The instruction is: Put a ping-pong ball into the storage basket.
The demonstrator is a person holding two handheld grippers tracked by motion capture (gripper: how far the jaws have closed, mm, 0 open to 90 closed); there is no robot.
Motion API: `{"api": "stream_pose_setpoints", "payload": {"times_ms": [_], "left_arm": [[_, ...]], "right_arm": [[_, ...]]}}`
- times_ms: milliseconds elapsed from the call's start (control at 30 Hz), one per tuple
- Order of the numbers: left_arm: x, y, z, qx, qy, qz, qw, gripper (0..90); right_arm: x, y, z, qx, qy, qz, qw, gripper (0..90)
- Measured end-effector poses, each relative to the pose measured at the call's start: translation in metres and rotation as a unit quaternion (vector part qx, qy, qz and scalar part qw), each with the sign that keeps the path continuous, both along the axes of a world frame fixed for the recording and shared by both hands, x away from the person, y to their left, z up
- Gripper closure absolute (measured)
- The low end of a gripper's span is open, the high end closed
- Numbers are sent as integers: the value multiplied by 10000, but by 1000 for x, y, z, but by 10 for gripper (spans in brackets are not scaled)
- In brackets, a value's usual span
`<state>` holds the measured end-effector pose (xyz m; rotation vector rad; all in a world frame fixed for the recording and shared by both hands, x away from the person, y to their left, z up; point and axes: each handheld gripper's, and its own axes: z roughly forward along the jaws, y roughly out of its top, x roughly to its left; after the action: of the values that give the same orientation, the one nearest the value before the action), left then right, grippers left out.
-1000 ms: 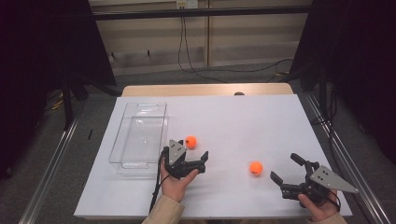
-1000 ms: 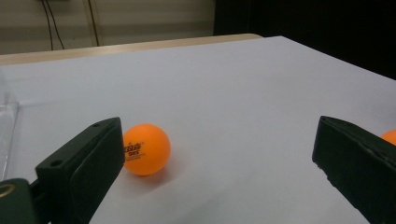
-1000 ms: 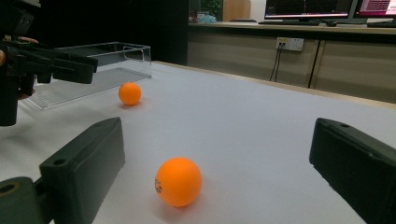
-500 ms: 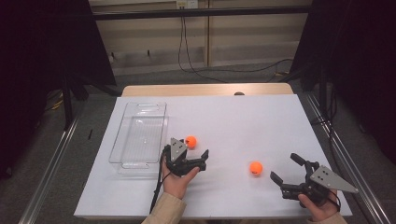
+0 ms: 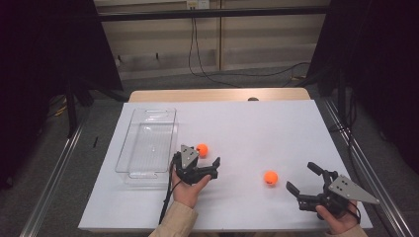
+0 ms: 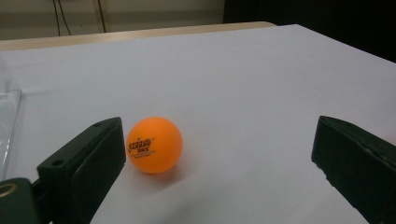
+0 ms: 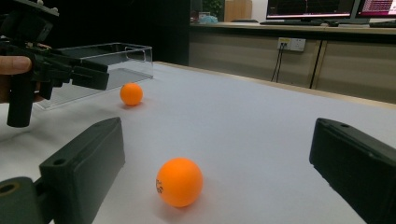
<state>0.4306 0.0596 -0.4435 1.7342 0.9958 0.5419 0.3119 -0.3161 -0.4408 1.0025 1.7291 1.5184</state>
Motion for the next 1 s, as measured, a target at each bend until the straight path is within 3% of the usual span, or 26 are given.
{"api": "stream_pose_setpoints", "payload": {"times_ms": [200, 1000], "left_arm": [[2, 0, 1, 8, 64, 156, 9999, 31], [14, 1, -1, 152, 190, 294, 9993, 44]], "right_arm": [[0, 0, 0, -2, -17, 15, 10000, 32], [0, -2, 1, 4, 0, 4, 10000, 32]]}}
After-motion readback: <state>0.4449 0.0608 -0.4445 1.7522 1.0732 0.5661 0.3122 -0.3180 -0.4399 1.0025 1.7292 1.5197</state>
